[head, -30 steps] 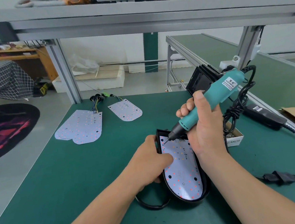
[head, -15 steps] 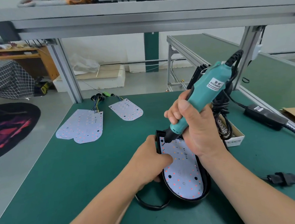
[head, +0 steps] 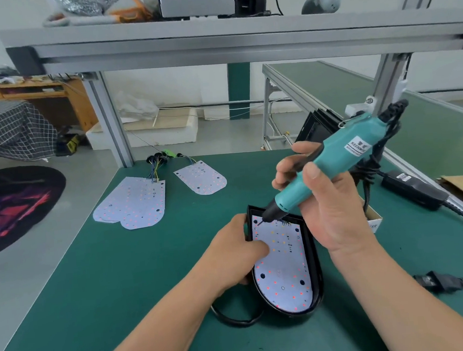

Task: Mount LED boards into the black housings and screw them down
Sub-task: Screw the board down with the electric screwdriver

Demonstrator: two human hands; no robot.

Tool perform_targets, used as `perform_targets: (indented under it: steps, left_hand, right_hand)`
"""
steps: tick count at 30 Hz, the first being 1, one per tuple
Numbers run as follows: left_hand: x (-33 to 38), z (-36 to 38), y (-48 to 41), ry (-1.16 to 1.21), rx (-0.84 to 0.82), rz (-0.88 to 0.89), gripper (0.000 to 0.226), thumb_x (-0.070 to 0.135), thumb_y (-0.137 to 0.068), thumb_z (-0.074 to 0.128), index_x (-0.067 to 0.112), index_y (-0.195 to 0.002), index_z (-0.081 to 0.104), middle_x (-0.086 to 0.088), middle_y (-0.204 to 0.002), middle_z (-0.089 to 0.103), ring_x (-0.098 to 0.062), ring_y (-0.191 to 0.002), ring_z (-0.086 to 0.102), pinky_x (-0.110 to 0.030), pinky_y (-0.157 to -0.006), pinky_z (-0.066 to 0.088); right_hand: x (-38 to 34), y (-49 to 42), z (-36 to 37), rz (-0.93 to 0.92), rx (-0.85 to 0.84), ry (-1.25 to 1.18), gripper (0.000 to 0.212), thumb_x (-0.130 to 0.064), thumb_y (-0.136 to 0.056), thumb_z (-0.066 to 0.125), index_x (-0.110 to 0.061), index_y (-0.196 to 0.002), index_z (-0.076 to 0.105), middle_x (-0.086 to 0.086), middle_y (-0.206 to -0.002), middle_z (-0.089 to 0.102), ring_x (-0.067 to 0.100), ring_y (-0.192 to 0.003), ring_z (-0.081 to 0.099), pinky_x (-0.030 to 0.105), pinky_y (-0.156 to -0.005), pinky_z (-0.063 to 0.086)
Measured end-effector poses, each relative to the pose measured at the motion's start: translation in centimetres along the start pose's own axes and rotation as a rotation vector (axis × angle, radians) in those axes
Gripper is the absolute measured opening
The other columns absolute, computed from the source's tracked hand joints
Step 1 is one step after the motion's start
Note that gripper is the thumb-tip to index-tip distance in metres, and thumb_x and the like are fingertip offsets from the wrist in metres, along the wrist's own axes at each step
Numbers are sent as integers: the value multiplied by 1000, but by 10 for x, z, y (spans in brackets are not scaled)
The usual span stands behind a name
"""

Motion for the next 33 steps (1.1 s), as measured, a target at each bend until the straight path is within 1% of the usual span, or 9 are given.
perform_targets:
  steps: [4, 8, 13, 18, 22, 25, 28, 30, 33]
  left_hand:
    - [-1, -2, -1, 5, -7, -4, 46, 27, -74, 64, 41, -117, 57, -5, -101, 79, -32, -90, 77, -50, -66, 64]
    - [1, -5, -2, 93, -3, 39, 34, 26, -83, 60, 43, -111, 65, 1, -97, 79, -23, -81, 77, -36, -59, 61]
    - [1, -20, -7, 141, 127, 88, 30, 9, -100, 53, 29, -109, 73, 10, -104, 81, -16, -99, 76, -35, -90, 60]
    - [-6, -26, -11, 184, 178, 9, 27, 10, -104, 50, 24, -110, 73, 0, -108, 81, -31, -109, 74, -50, -102, 58]
    - [-6, -26, -13, 141, 211, 26, 20, 32, -107, 51, 23, -107, 68, 0, -99, 70, -20, -89, 62, -50, -103, 54]
    - [-5, -25, -13, 146, 205, 23, 21, 35, -106, 50, 24, -108, 68, -14, -106, 71, -20, -87, 60, -48, -99, 56]
    - [-4, -23, -11, 175, 209, 9, 22, 35, -105, 49, 27, -110, 69, -16, -120, 72, -37, -102, 71, -57, -102, 56]
    - [-4, -23, -10, 192, 213, 0, 23, 35, -103, 48, 27, -110, 69, -15, -122, 72, -42, -115, 68, -60, -103, 55]
    - [-4, -23, -9, 206, 222, -13, 22, 34, -102, 49, 29, -107, 70, -13, -120, 73, -41, -113, 68, -58, -103, 55]
  right_hand:
    - [-18, -6, -12, -66, 44, -46, 39, -37, -97, 74, -14, -127, 63, 10, -104, 70, 27, -87, 62, 42, -85, 53]
    - [-25, -6, -60, 60, 342, 64, 37, -44, -95, 75, -12, -111, 67, 12, -94, 71, 21, -56, 60, 31, -55, 53]
    - [-31, 2, -137, 309, 533, 425, 8, -15, -98, 64, -9, -93, 63, 13, -79, 65, 17, -50, 62, 28, -42, 51]
    - [-41, 16, -193, 502, 508, 841, 7, -16, -100, 68, -18, -105, 64, 13, -93, 66, 17, -65, 70, 36, -49, 58]
    - [-45, 27, -215, 569, 440, 1100, 11, -19, -101, 67, -20, -110, 62, 16, -97, 67, 34, -82, 70, 41, -57, 58]
    - [-48, 32, -218, 618, 427, 1235, 8, -15, -100, 64, -15, -106, 59, 19, -92, 66, 33, -72, 69, 37, -52, 55]
    - [-47, 33, -215, 665, 384, 1362, 6, -14, -98, 59, -13, -97, 54, 18, -83, 68, 37, -73, 68, 46, -66, 56]
    - [-47, 31, -210, 659, 341, 1467, 9, -19, -99, 59, -13, -96, 52, 14, -78, 69, 36, -76, 66, 48, -76, 52]
    - [-48, 30, -202, 641, 269, 1580, 15, -28, -101, 59, -15, -103, 50, 8, -85, 65, 29, -78, 61, 44, -74, 46]
Point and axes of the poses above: each hand's wrist, its own y-axis away from the middle knuckle, its own z-axis out of the palm, x = y × z, the point moved 6 cm from there along -y, towards the middle knuckle
